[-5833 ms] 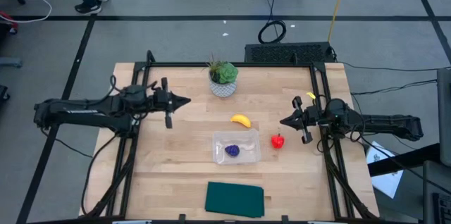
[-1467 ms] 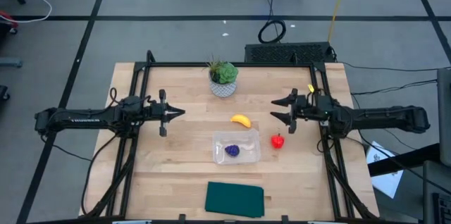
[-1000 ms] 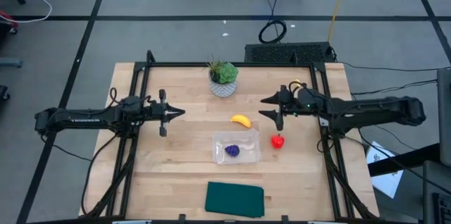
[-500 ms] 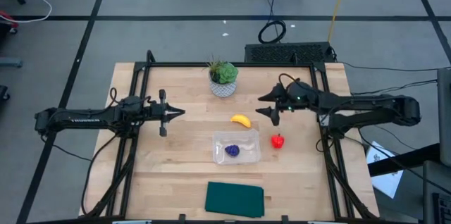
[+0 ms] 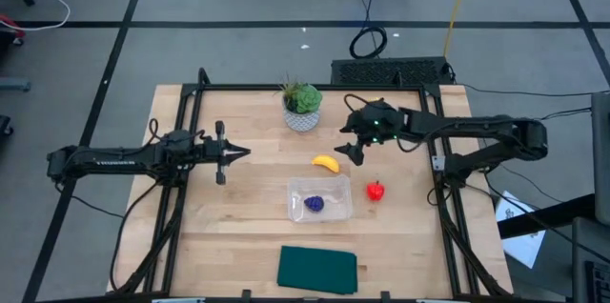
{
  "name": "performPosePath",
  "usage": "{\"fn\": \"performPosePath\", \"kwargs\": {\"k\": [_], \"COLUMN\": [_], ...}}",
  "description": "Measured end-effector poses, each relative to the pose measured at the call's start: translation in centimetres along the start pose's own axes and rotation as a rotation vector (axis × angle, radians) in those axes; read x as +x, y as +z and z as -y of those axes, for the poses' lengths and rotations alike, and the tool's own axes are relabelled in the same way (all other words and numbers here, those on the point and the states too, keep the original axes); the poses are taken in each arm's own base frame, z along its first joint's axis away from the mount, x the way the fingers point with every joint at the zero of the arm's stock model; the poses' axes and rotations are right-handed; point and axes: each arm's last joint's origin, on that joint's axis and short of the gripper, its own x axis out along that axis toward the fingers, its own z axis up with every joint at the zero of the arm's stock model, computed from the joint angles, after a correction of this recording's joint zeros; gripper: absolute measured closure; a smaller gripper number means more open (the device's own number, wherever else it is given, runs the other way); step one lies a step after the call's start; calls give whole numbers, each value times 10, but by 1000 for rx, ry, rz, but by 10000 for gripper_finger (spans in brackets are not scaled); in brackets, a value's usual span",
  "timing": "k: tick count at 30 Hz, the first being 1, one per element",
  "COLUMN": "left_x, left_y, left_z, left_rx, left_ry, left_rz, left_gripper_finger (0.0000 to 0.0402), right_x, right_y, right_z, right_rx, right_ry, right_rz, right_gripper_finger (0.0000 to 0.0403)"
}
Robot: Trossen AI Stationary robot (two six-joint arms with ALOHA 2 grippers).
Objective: Pick and placing Produce into tupperware
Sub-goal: Put the banana into the transparent bin
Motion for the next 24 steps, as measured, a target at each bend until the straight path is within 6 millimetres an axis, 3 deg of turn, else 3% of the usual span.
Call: {"fn": "performPosePath", "kwargs": {"k": [13, 24], "left_x": [0, 0], "left_y": [-1, -2], "left_z": [0, 1], "left_rx": [6, 5], "left_ry": [-3, -6], "left_rz": [-9, -23], "left_gripper_finger": [376, 376], "right_x": [36, 40], "right_y": [27, 28], "right_z": [2, 4], "right_rx": [-86, -48], "right_ry": [-30, -37], "right_rz": [-243, -235], "right_gripper_finger": [66, 67]}}
